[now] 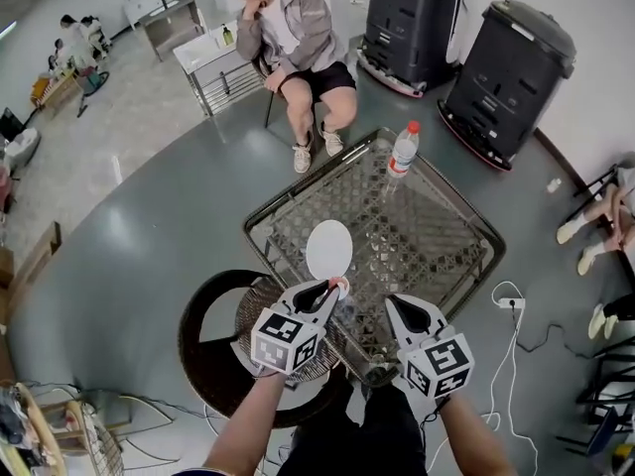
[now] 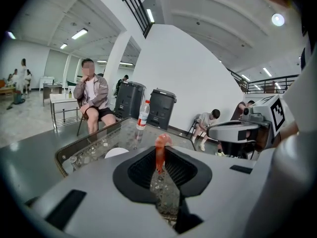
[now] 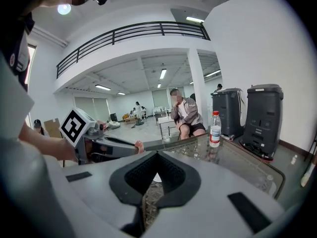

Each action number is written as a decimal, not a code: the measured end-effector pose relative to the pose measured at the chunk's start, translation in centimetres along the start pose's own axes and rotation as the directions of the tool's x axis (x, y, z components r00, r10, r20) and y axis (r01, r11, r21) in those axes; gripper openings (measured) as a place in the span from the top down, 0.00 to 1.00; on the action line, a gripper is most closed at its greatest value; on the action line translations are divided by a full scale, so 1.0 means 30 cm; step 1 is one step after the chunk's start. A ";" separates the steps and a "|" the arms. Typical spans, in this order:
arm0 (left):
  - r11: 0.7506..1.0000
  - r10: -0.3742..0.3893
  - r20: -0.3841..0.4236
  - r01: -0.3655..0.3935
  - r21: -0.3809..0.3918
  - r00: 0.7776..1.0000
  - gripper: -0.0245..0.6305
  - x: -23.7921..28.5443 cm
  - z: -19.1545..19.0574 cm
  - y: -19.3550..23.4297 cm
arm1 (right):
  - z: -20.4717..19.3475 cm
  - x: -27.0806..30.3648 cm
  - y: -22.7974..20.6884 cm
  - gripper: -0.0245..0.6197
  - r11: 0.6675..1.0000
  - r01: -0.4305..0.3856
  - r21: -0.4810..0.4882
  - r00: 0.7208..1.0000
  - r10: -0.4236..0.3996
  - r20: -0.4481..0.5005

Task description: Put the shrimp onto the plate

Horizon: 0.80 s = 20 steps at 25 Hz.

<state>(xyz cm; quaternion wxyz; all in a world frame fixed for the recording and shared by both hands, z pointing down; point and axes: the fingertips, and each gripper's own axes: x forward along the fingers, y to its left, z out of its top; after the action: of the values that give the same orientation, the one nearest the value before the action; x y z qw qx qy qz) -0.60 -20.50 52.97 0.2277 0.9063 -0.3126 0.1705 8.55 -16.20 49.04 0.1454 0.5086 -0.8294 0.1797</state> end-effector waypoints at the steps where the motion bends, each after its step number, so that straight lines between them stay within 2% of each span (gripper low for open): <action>1: 1.000 0.012 -0.008 -0.012 -0.003 1.000 0.87 0.019 -0.006 0.023 | -0.007 0.018 -0.006 0.95 1.000 -0.008 -0.007 1.000 0.008 -0.010; 6: 0.996 0.082 -0.053 -0.083 -0.019 0.995 0.87 0.133 -0.031 0.143 | -0.041 0.107 -0.054 0.95 0.998 -0.059 -0.028 0.997 0.058 -0.052; 11: 0.989 0.134 -0.139 -0.142 -0.051 0.981 0.87 0.243 -0.092 0.227 | -0.083 0.192 -0.120 0.95 0.994 -0.103 -0.024 0.989 0.100 -0.105; 20: 0.964 0.194 -0.338 -0.243 -0.108 0.921 0.87 0.398 -0.266 0.366 | -0.190 0.303 -0.189 0.95 0.982 -0.179 0.055 0.962 0.186 -0.200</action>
<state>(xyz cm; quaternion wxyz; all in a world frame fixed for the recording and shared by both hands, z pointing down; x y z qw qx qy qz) -0.09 -29.91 68.40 0.3220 0.8057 -0.3820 0.3182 9.97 -23.23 58.82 0.2034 0.4114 -0.8500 0.2585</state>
